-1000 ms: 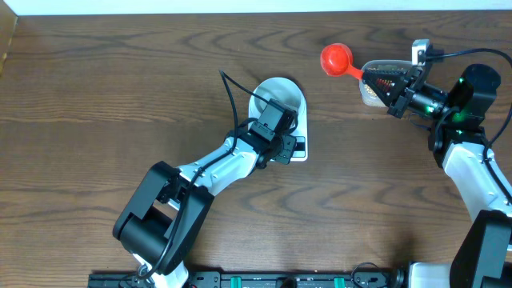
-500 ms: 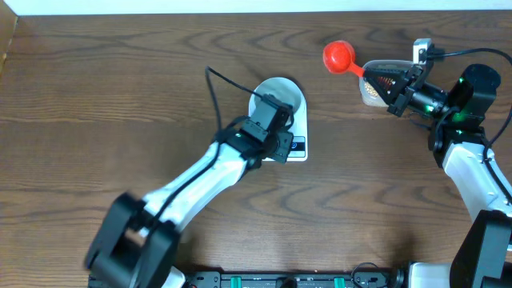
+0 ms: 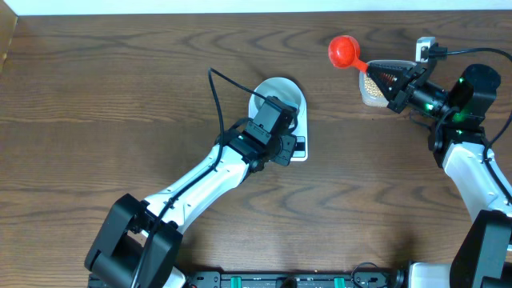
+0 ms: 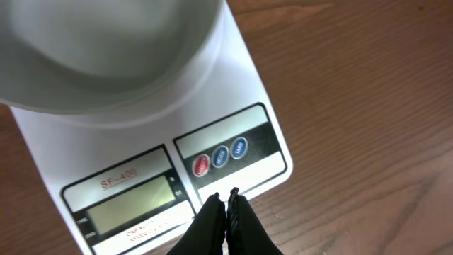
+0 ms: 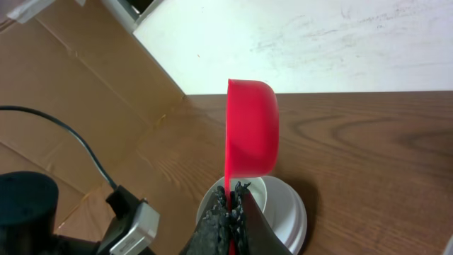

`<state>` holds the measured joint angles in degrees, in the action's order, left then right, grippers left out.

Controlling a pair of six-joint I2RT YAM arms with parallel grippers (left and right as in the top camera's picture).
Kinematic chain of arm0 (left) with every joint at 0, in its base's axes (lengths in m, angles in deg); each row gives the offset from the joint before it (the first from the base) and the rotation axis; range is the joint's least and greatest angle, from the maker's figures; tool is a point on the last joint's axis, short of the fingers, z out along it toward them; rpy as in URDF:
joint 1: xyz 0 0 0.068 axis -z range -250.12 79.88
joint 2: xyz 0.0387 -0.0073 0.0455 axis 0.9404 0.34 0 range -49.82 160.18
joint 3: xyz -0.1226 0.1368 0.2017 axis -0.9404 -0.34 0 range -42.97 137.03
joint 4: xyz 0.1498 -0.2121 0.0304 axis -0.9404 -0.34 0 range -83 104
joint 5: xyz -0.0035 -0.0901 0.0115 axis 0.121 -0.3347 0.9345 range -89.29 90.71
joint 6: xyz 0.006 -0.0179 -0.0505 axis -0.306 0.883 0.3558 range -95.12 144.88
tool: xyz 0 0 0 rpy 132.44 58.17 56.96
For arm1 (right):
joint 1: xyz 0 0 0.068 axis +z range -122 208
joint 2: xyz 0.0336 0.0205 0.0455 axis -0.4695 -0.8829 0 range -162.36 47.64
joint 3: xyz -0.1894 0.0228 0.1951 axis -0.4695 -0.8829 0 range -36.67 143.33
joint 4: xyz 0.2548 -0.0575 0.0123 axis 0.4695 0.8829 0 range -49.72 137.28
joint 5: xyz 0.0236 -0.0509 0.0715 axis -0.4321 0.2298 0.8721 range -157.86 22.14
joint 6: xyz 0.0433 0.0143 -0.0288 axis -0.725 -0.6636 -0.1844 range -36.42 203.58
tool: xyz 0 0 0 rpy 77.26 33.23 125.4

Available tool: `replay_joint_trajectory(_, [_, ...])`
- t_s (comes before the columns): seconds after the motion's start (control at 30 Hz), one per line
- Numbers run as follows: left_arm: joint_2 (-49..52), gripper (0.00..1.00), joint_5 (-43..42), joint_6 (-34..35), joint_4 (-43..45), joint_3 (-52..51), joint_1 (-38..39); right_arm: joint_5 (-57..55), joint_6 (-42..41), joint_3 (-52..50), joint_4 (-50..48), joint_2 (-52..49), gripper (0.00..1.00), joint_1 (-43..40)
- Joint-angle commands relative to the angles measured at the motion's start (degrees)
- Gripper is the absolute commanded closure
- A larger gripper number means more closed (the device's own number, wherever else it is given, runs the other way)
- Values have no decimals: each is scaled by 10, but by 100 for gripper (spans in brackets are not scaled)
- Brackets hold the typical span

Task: Scoop item into bowl and weigh 50g on scale

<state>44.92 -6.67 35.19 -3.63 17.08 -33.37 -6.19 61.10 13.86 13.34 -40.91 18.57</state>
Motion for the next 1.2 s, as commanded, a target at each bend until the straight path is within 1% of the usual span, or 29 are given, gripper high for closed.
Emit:
replay_joint_trajectory(0.0, [5, 93, 4, -2, -1, 7, 1, -10, 9, 10, 0, 1, 99, -2])
replay_joint_trajectory(0.3, [41, 93, 4, -2, 1, 6, 1, -45, -5, 10, 0, 1, 99, -2])
replay_joint_trajectory(0.7, [79, 93, 7, -2, 30, 6, 0, -104, -8, 10, 0, 1, 99, -2])
replay_joint_trajectory(0.87, [82, 93, 40, -2, 40, 5, -2, -106, -8, 10, 0, 1, 99, -2])
replay_joint_trajectory(1.17, [99, 93, 40, -2, 60, 5, -2, -106, -8, 10, 0, 1, 99, -2])
